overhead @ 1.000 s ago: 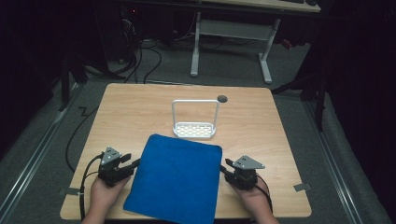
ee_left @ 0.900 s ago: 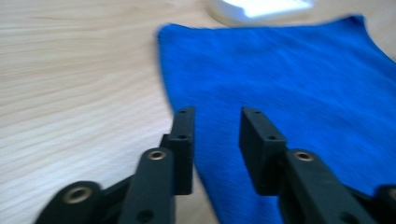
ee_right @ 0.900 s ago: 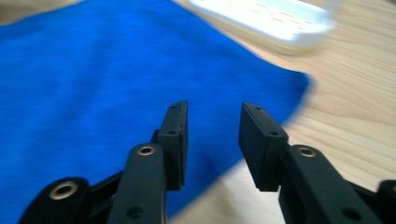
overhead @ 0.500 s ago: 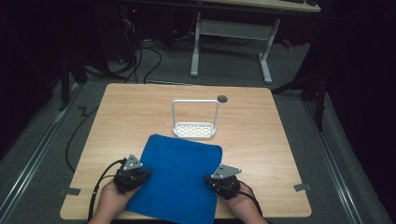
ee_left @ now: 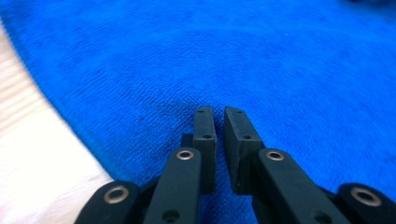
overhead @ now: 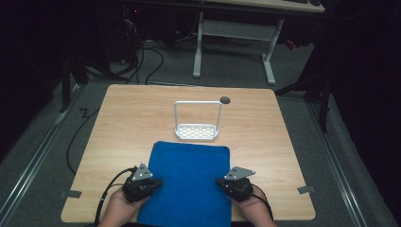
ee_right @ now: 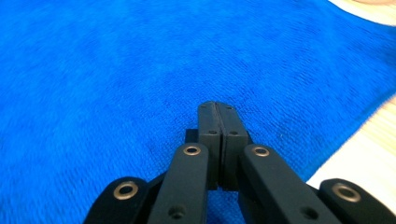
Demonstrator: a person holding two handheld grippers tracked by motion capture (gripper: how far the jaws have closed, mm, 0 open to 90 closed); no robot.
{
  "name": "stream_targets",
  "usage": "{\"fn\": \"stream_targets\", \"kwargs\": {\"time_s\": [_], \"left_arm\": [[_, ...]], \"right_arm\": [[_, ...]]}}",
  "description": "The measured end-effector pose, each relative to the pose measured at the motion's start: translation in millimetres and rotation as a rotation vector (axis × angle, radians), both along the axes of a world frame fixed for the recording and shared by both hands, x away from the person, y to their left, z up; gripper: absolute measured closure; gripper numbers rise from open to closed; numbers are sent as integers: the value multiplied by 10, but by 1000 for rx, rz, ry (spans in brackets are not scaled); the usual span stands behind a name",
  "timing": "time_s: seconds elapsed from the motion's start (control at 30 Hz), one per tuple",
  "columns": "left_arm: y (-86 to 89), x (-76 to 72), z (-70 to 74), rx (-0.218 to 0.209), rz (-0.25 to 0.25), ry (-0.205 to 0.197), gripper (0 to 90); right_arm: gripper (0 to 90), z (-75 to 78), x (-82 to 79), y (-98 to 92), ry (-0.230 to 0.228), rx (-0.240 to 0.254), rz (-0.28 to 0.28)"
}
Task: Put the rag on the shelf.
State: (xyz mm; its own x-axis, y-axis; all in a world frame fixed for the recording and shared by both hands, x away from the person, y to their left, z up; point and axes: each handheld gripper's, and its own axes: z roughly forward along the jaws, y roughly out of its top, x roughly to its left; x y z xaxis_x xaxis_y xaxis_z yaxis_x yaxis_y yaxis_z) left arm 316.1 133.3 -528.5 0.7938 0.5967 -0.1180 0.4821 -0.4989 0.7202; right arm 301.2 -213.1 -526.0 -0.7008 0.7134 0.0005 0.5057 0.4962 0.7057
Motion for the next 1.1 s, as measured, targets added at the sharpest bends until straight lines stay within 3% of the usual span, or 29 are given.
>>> {"fn": "stream_targets", "kwargs": {"time_s": [0.27,0.4,0.53,0.63,0.67,0.73,0.77,0.83,0.97,1.03,1.1], "left_arm": [[-229,-176,-1,-2,-89,-7,824],[-221,-166,-5,-9,-96,-3,816],[-201,-134,5,-25,-97,26,775],[-87,-64,0,-40,-30,7,727],[-87,-64,0,-40,-30,7,723],[65,48,-26,-65,60,0,698],[65,48,-26,-65,60,0,681],[191,150,-30,-98,145,-8,644],[269,260,-14,-127,219,-6,597],[295,349,-8,-176,261,9,559],[277,506,-8,-168,299,16,549]], "right_arm": [[900,7,-84,-277,-6,-9,-60],[900,2,-115,-327,-8,-2,-70],[860,3,-116,-326,-15,10,-87],[786,18,-83,-376,-40,54,-118],[786,18,-83,-376,-40,54,-118],[720,24,-57,-412,-55,75,-129],[703,24,-54,-416,-61,77,-130],[691,26,-49,-418,-69,79,-125],[691,33,-31,-427,-77,86,-131],[704,41,-19,-431,-79,93,-136],[706,47,-18,-435,-80,90,-134]]}}
